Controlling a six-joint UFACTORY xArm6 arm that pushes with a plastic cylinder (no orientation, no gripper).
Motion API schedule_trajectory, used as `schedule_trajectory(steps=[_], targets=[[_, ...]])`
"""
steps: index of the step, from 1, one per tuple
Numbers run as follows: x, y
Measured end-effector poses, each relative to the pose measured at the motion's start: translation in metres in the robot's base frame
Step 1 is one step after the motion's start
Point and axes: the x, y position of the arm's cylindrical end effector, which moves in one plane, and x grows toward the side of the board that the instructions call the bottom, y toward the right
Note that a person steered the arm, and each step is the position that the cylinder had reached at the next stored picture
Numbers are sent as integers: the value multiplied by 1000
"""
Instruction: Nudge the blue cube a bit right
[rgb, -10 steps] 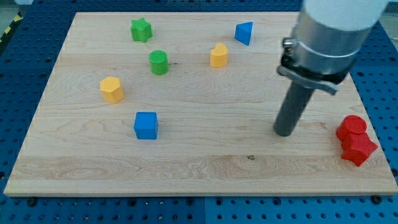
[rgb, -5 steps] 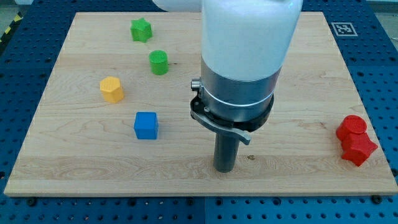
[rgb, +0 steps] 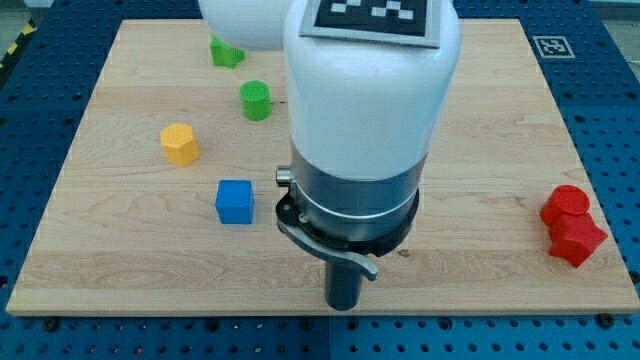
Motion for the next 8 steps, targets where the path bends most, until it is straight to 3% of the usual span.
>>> schedule_trajectory(steps=[3,5,8], targets=[[-46,-128],[-72,-172],[-89,-127]])
